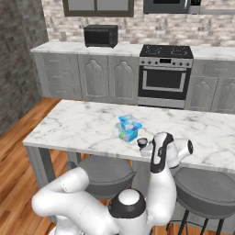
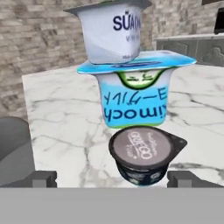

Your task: Stack the yogurt containers by placing the smaller containers on top of the larger containers.

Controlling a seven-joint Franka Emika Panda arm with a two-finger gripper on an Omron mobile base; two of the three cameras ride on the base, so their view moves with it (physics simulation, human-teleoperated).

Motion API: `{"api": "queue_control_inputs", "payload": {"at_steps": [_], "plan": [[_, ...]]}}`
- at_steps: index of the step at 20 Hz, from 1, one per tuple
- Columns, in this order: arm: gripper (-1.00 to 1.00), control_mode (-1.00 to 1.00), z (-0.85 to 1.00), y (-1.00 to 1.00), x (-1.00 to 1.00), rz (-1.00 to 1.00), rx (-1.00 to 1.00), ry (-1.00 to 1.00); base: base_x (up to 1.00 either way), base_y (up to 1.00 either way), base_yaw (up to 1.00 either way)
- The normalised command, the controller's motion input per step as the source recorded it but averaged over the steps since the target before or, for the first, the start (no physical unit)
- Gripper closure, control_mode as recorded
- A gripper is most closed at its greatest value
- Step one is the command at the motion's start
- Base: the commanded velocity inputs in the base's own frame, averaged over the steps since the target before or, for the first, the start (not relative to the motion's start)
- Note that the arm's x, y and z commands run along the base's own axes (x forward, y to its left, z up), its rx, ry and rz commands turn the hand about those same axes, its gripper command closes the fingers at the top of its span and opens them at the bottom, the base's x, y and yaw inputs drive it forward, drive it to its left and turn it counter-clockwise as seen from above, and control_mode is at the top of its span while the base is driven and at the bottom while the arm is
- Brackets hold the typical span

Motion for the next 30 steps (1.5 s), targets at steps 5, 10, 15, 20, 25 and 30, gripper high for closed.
{"api": "queue_control_inputs", "payload": {"at_steps": [5, 10, 15, 20, 25, 30], "plan": [[-1.0, -1.0, -0.19, 0.0, 0.13, 0.0, 0.0, 0.0, 0.0, 0.0, 0.0], [-1.0, -1.0, -0.12, 0.0, 0.13, 0.0, 0.0, 0.0, 0.0, 0.0, 0.0], [-1.0, -1.0, -0.09, 0.0, 0.13, 0.0, 0.0, 0.0, 0.0, 0.0, 0.0], [-1.0, -1.0, -0.06, 0.0, 0.09, 0.0, 0.0, 0.0, 0.0, 0.0, 0.0], [-1.0, -1.0, -0.06, 0.02, 0.08, 0.0, 0.0, 0.0, 0.0, 0.0, 0.0], [-1.0, -1.0, -0.08, 0.08, 0.11, 0.0, -0.01, 0.01, 0.0, 0.0, 0.0]]}}
